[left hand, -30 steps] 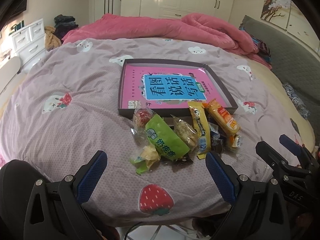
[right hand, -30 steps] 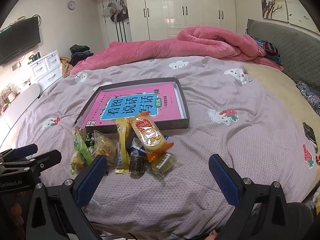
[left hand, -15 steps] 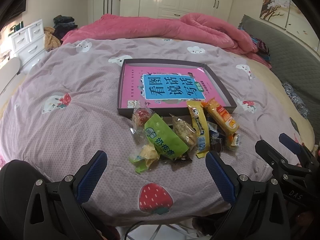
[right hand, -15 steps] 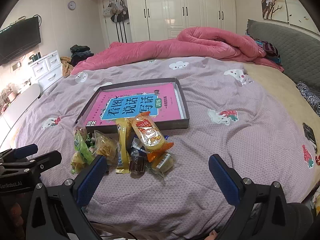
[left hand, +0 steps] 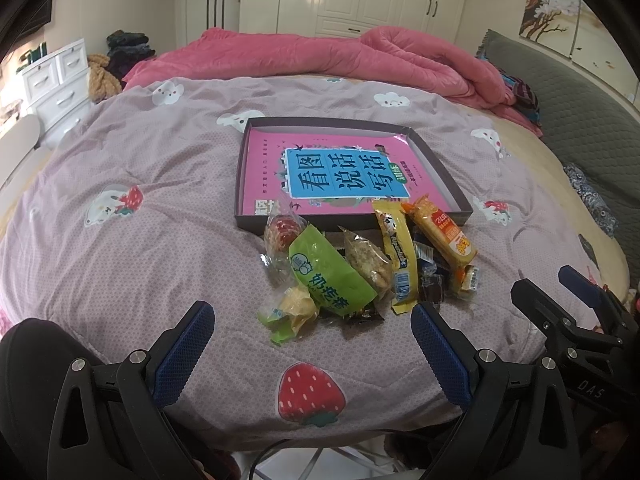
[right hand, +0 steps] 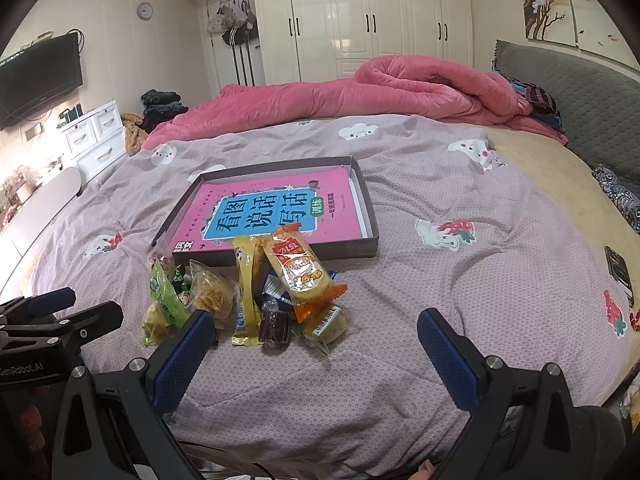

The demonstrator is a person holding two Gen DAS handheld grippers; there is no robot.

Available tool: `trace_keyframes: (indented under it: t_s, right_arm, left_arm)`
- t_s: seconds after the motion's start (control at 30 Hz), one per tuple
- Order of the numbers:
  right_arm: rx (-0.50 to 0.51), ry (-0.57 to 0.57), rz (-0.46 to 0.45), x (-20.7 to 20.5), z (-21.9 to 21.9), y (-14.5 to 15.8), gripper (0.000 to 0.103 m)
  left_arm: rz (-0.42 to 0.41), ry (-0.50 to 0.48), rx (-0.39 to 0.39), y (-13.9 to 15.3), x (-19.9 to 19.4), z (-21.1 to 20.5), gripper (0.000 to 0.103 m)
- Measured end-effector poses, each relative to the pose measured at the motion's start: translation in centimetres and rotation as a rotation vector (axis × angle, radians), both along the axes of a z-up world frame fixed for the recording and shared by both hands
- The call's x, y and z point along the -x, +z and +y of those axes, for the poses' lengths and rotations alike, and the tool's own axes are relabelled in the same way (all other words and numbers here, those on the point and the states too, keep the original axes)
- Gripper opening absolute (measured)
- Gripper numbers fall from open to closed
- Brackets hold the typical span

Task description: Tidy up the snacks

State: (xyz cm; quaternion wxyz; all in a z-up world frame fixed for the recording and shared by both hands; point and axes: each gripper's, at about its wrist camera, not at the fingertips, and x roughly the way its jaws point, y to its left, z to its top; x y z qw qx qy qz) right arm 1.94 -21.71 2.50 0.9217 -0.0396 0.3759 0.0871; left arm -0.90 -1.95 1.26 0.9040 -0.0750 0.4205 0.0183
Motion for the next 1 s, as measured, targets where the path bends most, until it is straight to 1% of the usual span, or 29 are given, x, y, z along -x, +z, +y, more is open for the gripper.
trace_keyframes:
  t_s: [0.23, 0.6, 0.7, 0.87, 0.97, 1.0]
  right_arm:
    - [-0.001, 0.000, 0.000, 0.0, 0.0, 0.0, 0.102]
    - [-0.022, -0.010, 0.014, -0.3, -0.4, 0.0, 0.102]
    - [-0.022, -0.010, 0.019, -0.5, -0.4, -0.2, 0.102]
    - [-0.021, -0.007, 0.030, -1.0, -0.3, -0.5, 0.102]
    - [-0.025, -0.007, 0.037, -1.3, -0.3, -0.7, 0.102]
    - [-0.027, -0.007, 0.041, -1.4, -0.4, -0.8, 0.102]
  left_arm:
    - [0.013, 0.004, 0.010, -0.3, 0.2, 0.2, 0.099]
    - [0.078, 0.023, 0.036, -1.3, 0.0, 2.0, 0.099]
    - [0.085, 0.009, 0.030, -1.6, -0.2, 2.1, 0.099]
    - [0.120, -0.031, -0.001, -2.6, -0.9, 2.3, 0.099]
    - [0.154, -0.046, 0.034, -3.8, -1.7, 2.9, 0.099]
    - [0.168, -0.054, 0.034, -4.2, -2.1, 3.1, 0.099]
